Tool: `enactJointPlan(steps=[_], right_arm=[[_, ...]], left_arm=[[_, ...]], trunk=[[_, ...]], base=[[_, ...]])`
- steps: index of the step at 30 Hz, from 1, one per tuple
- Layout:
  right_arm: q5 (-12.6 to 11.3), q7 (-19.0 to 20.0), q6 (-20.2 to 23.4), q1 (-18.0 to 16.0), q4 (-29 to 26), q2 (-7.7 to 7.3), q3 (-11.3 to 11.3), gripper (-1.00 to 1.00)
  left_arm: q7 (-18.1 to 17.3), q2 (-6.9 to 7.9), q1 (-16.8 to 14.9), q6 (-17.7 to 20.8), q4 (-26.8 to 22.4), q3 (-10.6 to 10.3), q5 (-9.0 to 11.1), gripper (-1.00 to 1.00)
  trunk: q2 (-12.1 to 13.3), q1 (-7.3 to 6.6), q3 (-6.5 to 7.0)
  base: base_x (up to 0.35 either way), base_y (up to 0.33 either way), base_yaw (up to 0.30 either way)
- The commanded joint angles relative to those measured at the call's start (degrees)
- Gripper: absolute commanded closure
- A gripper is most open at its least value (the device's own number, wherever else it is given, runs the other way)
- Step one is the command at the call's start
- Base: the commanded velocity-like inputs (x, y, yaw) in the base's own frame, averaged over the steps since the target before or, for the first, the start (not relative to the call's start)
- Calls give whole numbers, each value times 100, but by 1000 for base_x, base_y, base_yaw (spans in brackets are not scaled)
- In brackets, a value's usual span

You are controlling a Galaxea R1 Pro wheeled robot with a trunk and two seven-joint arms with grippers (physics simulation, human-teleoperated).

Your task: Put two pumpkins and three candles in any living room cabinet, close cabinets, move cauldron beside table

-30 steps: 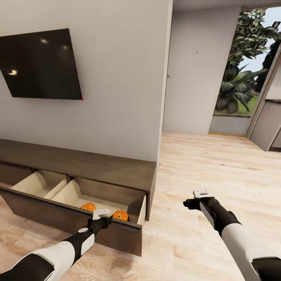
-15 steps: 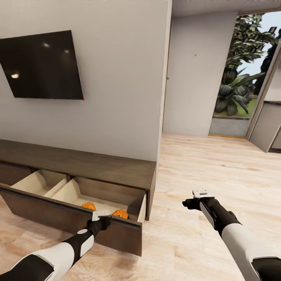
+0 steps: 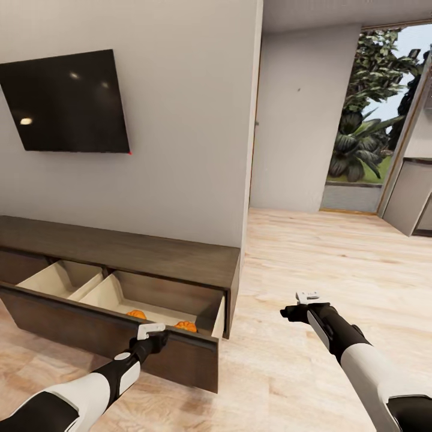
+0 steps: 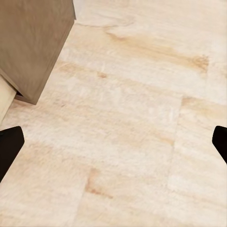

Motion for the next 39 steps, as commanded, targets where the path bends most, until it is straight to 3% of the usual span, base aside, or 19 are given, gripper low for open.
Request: enactJointPlan(steps=[1, 7, 21, 29, 30, 34, 39], right_arm=[[-35, -6, 29, -3, -9, -8, 36, -100], [-36, -6, 29, -3, -9, -7, 36, -100], [-37, -7, 32, -3, -10, -12, 36, -100], [-36, -15, 31, -3, -11, -8, 36, -100], [-69, 18, 53, -36, -38, 25, 69, -100], [-112, 147, 27, -166, -49, 61, 117, -100], [-110, 239, -7, -68, -47, 213, 111, -100]], left_arm=[[-29, 2, -4, -16, 7, -38, 61, -100], [-29, -1, -4, -16, 7, -38, 61, -100], [-33, -2, -4, -33, 7, -38, 64, -100], [-38, -9, 3, -232, 7, -38, 69, -100], [-81, -12, -33, -262, -205, -3, 36, -100], [-130, -30, -57, -267, -151, -3, 35, -100], [-138, -52, -50, -278, -247, 5, 33, -100]], trunk=[[-44, 21, -14], [-283, 152, -65], [-302, 189, -245], [-302, 189, -236], [-301, 188, -235], [-301, 188, -235], [-301, 188, -235]], base=[[0, 0, 0], [0, 0, 0], [0, 0, 0], [0, 0, 0], [0, 0, 0], [0, 0, 0], [0, 0, 0]])
